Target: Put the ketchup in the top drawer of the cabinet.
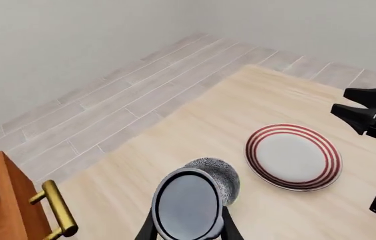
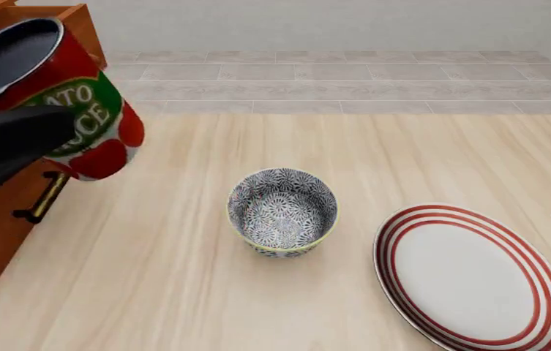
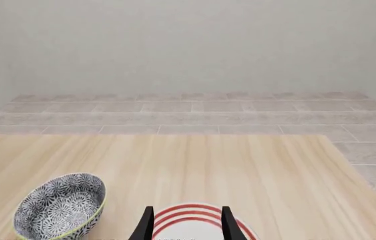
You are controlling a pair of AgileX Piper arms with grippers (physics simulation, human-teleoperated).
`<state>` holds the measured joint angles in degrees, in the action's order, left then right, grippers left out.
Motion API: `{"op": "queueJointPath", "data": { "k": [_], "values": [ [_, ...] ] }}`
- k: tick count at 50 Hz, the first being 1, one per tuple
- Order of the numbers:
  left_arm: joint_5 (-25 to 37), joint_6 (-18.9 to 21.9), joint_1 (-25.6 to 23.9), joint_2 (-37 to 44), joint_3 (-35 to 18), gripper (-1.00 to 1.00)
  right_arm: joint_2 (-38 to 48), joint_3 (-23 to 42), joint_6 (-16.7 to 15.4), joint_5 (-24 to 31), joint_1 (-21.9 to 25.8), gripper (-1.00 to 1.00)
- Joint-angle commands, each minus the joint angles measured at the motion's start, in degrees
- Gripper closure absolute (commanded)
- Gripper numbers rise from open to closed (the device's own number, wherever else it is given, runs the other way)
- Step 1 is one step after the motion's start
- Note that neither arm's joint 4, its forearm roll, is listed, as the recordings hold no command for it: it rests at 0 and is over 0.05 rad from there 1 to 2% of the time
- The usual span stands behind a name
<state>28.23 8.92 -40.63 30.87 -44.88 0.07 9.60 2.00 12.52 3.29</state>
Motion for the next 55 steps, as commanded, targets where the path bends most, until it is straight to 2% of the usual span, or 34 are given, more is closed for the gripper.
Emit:
{"op": "queueJointPath", "data": {
  "k": [1, 4, 5, 10, 15, 23, 24, 30, 34, 38, 40, 46, 55],
  "values": [
    [4.3, 0.6, 4.7, 1.7, -5.1, 1.0, 0.0, -0.2, 0.1, 0.1, 0.1, -1.0],
    [5.9, -1.2, 6.6, 2.9, -7.9, 1.0, 0.0, -0.1, 0.0, 0.2, 0.0, -1.0],
    [6.5, -3.9, 7.1, 3.8, -9.1, 1.0, 0.0, 0.0, 0.1, 0.3, 0.0, -1.0],
    [8.9, -7.2, 9.1, 7.0, -12.6, 1.0, 0.0, 0.3, 0.0, 0.6, 0.2, -1.0],
    [10.5, -8.8, 11.2, 8.1, -16.0, 1.0, 0.0, 0.3, 0.1, 0.6, 0.1, -1.0],
    [12.6, -8.1, 13.0, 8.8, -18.0, 1.0, 0.0, 1.0, 0.3, 1.3, 0.2, -1.0],
    [13.2, -9.8, 13.4, 9.0, -18.7, 1.0, 0.0, 1.3, 0.4, 1.6, 0.1, -1.0],
    [16.3, -4.8, 17.9, 8.4, -19.5, 1.0, 0.0, 2.6, 0.7, 3.0, -0.5, -1.0],
    [18.7, -4.7, 20.0, 8.5, -22.6, 1.0, 0.0, 2.5, 0.9, 3.0, -0.3, -1.0],
    [21.6, -2.9, 21.4, 8.7, -25.7, 1.0, 0.0, 3.0, 0.9, 3.3, -0.2, -1.0],
    [23.0, -3.4, 21.1, 8.6, -27.5, 1.0, 0.0, 2.8, 1.1, 3.1, -0.3, -1.0],
    [24.1, -2.8, 24.9, 9.5, -29.8, 1.0, 0.0, 1.8, 1.1, 2.1, -0.4, -1.0],
    [23.7, -2.8, 28.8, 11.1, -29.3, 1.0, 0.0, 1.7, 1.2, 2.0, -0.7, -1.0]
  ]
}}
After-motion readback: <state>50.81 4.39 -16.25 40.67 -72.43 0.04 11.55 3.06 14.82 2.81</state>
